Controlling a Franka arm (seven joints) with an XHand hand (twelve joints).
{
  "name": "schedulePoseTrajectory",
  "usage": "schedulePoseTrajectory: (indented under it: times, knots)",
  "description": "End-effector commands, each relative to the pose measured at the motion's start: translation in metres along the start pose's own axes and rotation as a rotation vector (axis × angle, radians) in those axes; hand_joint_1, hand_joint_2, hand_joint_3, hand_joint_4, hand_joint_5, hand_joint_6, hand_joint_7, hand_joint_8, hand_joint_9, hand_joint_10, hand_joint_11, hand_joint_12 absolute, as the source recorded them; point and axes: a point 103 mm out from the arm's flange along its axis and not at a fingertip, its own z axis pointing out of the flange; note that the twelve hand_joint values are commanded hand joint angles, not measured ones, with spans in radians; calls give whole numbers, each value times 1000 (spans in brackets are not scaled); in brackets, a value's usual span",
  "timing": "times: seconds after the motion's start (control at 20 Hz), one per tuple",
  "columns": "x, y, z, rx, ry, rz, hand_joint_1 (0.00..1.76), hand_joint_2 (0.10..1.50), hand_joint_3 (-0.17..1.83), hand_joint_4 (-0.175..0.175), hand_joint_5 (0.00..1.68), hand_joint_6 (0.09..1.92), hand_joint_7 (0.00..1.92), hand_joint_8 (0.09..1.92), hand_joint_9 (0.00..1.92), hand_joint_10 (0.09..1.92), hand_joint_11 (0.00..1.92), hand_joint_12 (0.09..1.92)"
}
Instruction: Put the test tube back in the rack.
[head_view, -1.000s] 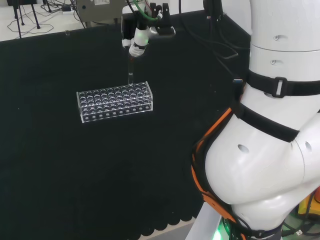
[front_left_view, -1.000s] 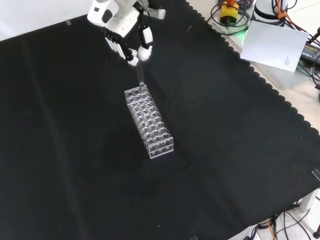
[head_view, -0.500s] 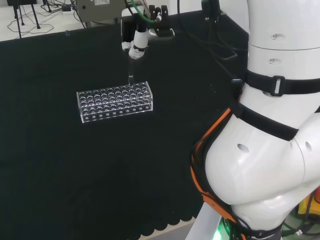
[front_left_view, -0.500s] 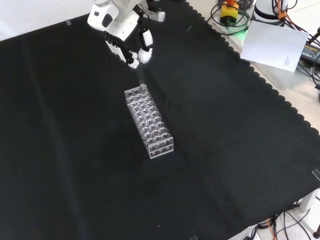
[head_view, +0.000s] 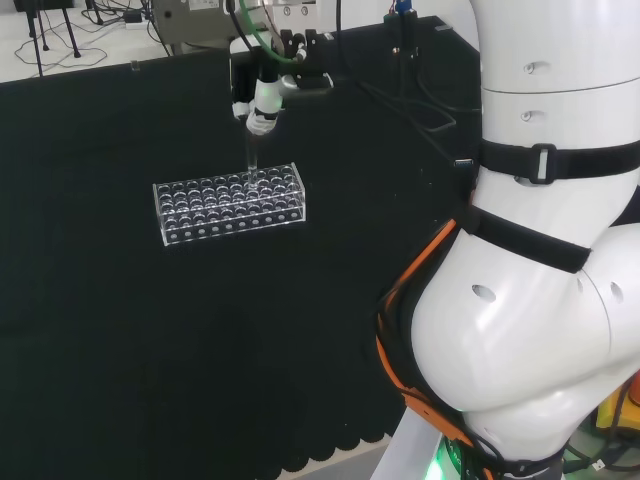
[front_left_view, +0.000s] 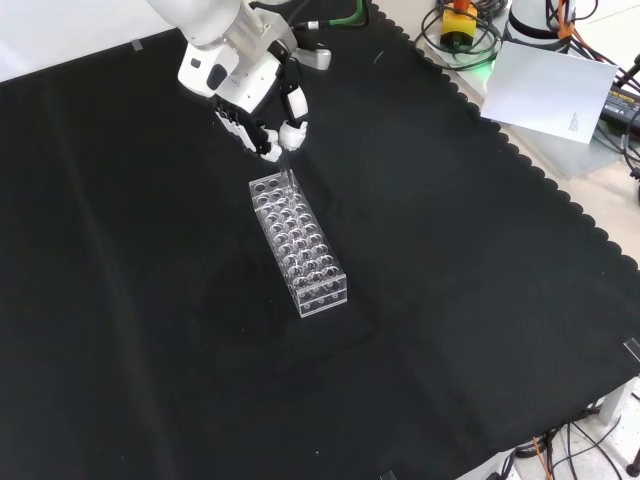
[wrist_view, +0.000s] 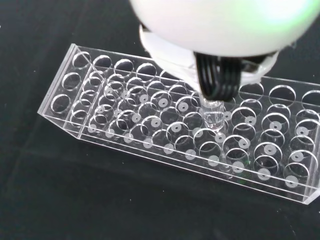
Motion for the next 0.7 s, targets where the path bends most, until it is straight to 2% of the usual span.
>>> schedulePoseTrajectory:
  times: [0.05, 0.3, 0.5, 0.6, 0.7]
  knots:
    - [-7, -5, -4, -16, 5, 26, 1451, 451, 873, -175, 1433, 428, 1498, 543, 1519, 210, 1352, 1037]
    - [-8, -3, -7, -30, 0, 15, 1451, 451, 872, -175, 1433, 428, 1498, 543, 1519, 211, 1352, 1037]
    - [0, 9, -15, -20, -14, 12, 1451, 451, 872, -175, 1433, 428, 1498, 542, 1519, 211, 1352, 1037]
    - [-9, 1, -15, -37, -12, -3, 1451, 451, 872, -175, 1433, 428, 1498, 541, 1519, 211, 1352, 1038]
    - [-11, -1, -16, -28, -22, -5, 1451, 451, 872, -175, 1433, 428, 1499, 541, 1519, 211, 1352, 1038]
